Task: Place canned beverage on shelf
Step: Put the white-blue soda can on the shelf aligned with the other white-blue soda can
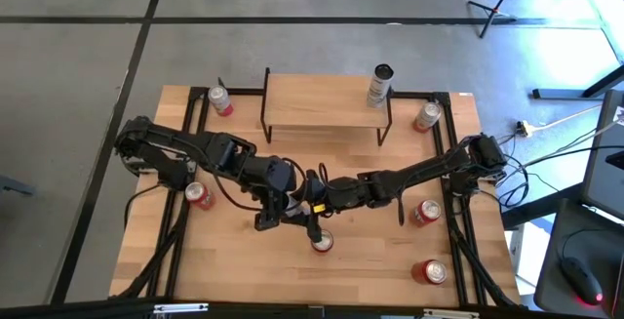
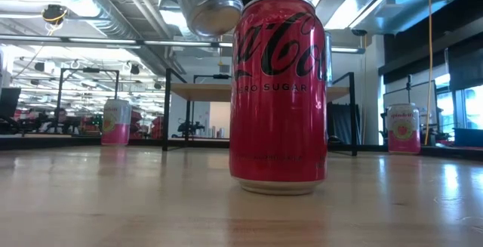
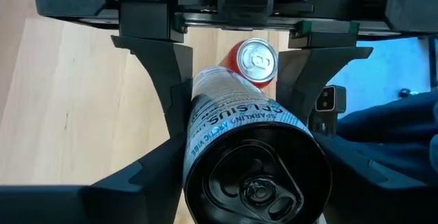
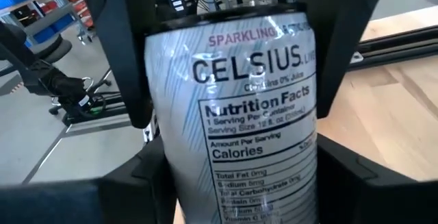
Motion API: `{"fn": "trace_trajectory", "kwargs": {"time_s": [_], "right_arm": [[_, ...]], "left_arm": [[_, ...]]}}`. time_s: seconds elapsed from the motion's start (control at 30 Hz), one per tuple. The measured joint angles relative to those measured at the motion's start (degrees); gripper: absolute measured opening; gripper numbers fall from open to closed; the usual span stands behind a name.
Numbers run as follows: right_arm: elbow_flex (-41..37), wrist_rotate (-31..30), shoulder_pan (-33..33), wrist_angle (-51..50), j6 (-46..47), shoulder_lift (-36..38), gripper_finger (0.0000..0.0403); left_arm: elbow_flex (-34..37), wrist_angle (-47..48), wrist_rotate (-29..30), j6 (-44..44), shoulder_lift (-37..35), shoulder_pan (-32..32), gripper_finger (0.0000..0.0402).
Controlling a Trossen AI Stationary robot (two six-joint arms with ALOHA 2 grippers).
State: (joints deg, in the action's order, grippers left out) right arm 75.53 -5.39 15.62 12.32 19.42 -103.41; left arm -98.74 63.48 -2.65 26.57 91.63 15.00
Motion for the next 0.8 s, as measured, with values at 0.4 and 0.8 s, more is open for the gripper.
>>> {"fn": "trace_trajectory", "kwargs": {"time_s": [0.4,0.8], "right_arm": [[0.00,-0.94,-1.73,-10.63,-2.35,10.12,0.0225],[-1.83,1.26,-14.58,-28.72,-8.70,28.61,0.0226]], "left_arm": [[-5.42,4.98,8.40,-1.86,-8.61,0.07,0.0301],[-5.46,7.95,14.03,-4.07,-20.59,0.07,0.0302]]}}
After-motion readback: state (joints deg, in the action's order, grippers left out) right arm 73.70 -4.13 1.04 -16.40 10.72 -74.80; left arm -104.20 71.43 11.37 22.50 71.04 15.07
